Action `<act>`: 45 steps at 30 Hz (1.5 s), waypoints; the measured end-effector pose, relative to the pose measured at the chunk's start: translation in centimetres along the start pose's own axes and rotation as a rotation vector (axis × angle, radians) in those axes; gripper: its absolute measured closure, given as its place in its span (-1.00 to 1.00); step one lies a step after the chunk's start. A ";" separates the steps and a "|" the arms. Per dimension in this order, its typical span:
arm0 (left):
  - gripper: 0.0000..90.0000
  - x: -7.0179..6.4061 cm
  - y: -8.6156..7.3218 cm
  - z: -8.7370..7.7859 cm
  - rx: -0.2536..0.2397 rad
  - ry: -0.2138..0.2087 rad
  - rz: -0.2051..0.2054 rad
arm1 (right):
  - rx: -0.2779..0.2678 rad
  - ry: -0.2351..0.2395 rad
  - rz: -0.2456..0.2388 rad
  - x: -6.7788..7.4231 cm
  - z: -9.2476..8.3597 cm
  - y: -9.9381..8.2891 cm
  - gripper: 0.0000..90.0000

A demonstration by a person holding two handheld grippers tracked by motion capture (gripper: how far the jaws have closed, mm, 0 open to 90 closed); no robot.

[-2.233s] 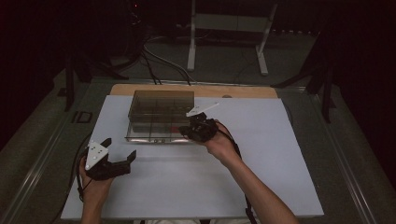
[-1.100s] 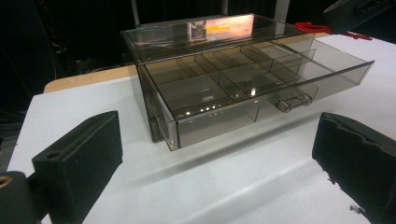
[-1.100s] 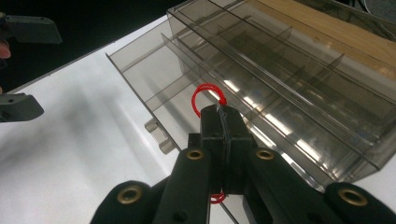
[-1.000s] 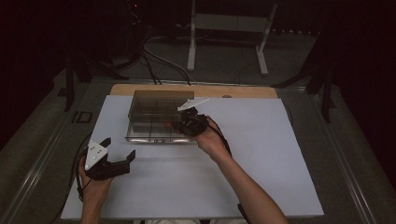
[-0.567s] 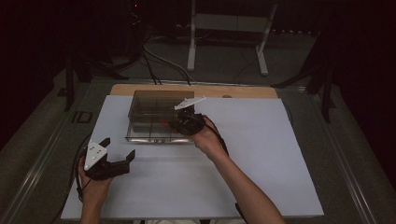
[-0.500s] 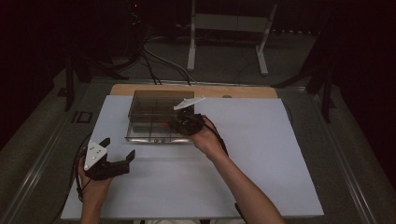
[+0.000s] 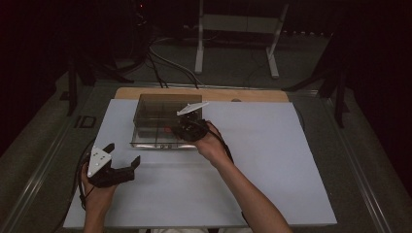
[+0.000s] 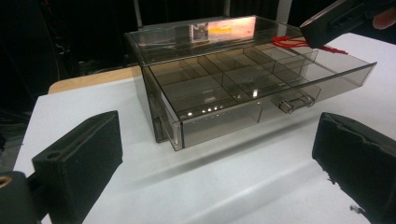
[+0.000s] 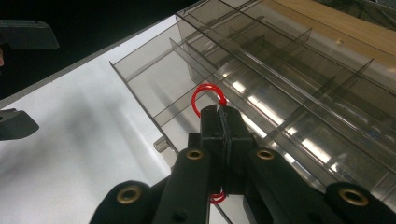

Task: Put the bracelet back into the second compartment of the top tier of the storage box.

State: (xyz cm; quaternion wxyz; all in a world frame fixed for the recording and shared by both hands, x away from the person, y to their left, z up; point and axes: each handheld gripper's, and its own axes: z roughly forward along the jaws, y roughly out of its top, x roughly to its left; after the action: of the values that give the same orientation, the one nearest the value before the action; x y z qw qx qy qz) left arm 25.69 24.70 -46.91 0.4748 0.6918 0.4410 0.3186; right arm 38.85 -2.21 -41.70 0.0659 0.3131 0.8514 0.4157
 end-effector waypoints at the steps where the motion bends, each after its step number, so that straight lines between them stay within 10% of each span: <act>1: -0.93 0.0 0.0 0.0 0.000 0.001 0.000 | 0.000 -0.001 -0.001 0.0 0.1 0.0 1.00; 32: -0.93 0.2 0.0 -0.2 -0.005 0.000 -0.005 | 0.032 -0.030 -0.007 0.5 2.9 0.5 0.98; 40: -0.93 0.2 0.0 -0.1 -0.003 -0.001 -0.004 | -0.016 -0.026 0.034 0.1 2.4 0.5 -0.25; 45: -0.93 0.0 0.0 0.0 -0.001 -0.003 0.001 | -0.032 -0.023 0.046 -0.2 1.6 0.5 -0.61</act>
State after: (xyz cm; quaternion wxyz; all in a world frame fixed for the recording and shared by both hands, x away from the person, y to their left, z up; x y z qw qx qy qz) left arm 25.68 24.72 -46.87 0.4758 0.6922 0.4398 0.3180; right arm 39.87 -1.05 -42.39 0.0711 0.3364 0.8364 0.4270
